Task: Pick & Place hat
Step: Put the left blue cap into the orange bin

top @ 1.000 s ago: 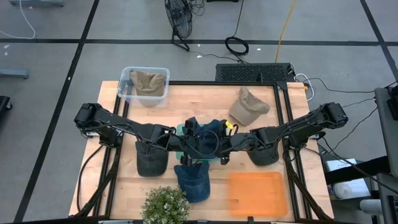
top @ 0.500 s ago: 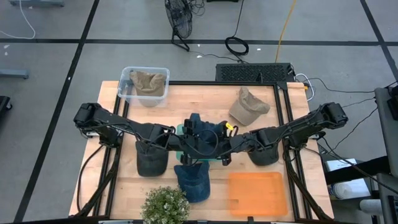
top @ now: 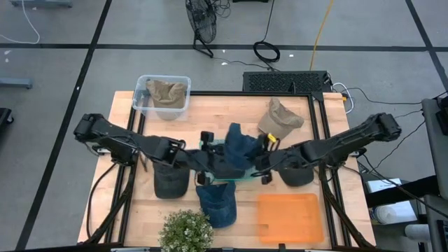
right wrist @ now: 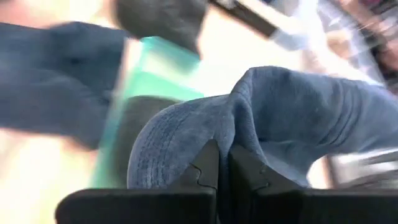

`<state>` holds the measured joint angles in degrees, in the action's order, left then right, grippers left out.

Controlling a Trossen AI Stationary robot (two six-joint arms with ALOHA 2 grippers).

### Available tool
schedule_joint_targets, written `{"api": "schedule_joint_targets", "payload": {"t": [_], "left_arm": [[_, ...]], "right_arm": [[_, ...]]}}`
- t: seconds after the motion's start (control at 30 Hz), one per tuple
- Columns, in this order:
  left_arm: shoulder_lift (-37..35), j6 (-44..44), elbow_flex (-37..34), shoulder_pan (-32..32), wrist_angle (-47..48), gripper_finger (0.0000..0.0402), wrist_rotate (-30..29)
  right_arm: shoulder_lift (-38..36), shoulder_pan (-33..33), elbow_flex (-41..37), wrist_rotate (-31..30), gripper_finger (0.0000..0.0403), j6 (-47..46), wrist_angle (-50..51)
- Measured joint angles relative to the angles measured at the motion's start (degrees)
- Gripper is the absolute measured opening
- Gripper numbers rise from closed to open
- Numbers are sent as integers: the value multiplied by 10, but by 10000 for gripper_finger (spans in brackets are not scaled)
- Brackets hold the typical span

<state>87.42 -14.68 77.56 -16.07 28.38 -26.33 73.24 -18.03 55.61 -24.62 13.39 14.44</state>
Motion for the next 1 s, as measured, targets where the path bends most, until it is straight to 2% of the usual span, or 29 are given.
{"api": "schedule_joint_targets", "payload": {"t": [0.27,0.37,0.6,0.7,0.87,1.0], "left_arm": [[-78,42,0,10,1,113,33],[-83,57,-1,10,9,113,52],[-80,88,-9,9,47,113,55],[-81,93,-28,9,49,113,58],[-84,94,-85,5,-15,113,167],[-84,94,-117,-2,-66,113,227]], "right_arm": [[-92,-58,0,201,3,-217,90],[-108,-91,0,248,3,-272,95],[-116,-181,-10,245,3,-393,94],[-114,-225,-24,203,3,-462,81],[-112,-304,-71,108,3,-533,18],[-112,-358,-127,76,4,-562,-89]]}}
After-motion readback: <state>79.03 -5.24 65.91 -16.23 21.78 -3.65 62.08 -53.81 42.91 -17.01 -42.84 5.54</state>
